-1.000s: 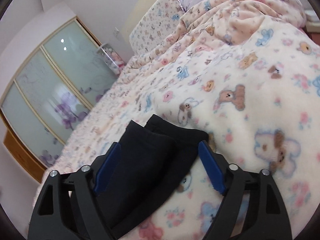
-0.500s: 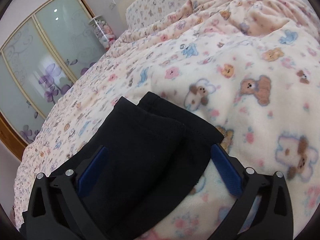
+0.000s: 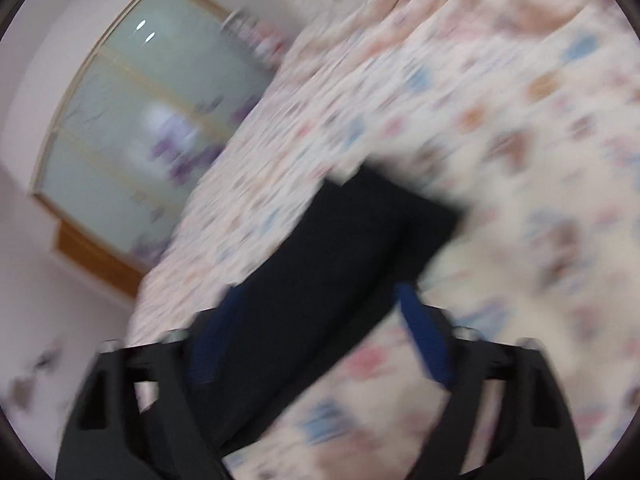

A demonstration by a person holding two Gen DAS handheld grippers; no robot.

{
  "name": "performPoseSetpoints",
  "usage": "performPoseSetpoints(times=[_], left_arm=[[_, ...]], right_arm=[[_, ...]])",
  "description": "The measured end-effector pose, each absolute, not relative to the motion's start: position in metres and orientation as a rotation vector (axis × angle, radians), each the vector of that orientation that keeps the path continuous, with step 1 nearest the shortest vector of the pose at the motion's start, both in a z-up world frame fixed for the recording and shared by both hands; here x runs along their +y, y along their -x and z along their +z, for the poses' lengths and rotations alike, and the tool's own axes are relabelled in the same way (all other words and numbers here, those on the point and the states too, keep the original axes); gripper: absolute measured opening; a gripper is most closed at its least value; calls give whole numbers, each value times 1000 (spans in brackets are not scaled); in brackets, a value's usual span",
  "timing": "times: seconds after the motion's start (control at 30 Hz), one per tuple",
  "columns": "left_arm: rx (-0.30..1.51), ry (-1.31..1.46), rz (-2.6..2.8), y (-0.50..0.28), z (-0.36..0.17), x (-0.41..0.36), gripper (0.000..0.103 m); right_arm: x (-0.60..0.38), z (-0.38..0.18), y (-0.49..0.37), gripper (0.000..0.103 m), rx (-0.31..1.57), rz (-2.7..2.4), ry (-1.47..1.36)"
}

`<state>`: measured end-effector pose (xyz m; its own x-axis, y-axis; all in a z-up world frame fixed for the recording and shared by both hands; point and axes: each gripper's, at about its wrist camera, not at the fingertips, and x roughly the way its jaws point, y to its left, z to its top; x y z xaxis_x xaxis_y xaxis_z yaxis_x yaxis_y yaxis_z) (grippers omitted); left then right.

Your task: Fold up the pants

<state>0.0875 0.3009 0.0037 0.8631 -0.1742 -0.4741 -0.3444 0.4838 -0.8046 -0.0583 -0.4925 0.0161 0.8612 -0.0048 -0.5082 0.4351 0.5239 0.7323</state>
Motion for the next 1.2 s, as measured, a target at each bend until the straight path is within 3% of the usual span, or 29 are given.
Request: performPoseSetpoints(times=[0.07, 0.3, 0.4, 0.63, 0.7, 0.73, 0.77, 0.97, 1.2], left_arm=[[534, 1101, 99, -84, 0, 306, 101], [520, 1010, 152, -75, 6, 293, 101], [535, 916, 175, -74, 9, 282, 101], [516, 937, 155, -81, 7, 278, 101], [511, 951, 137, -81, 6, 281, 101], [507, 964, 122, -82, 4, 285, 101], [499, 981, 103, -82, 2, 288, 101], [452, 1067, -65, -74, -1, 302, 101], [540, 1091, -160, -85, 10, 312, 101]], right_arm=[[-492, 3, 43, 53, 523, -207, -1076], [-479, -15, 33, 52, 564, -208, -997], [-483, -21, 41, 41, 560, -226, -998], [-498, -35, 31, 40, 571, -243, -1065], [-500, -38, 26, 32, 551, -239, -1056], [-501, -38, 25, 13, 534, -221, -1060], [-502, -39, 27, 5, 514, -203, -1077], [-506, -28, 67, 3, 313, -193, -1142], [-519, -53, 67, 3, 400, -289, -1216]])
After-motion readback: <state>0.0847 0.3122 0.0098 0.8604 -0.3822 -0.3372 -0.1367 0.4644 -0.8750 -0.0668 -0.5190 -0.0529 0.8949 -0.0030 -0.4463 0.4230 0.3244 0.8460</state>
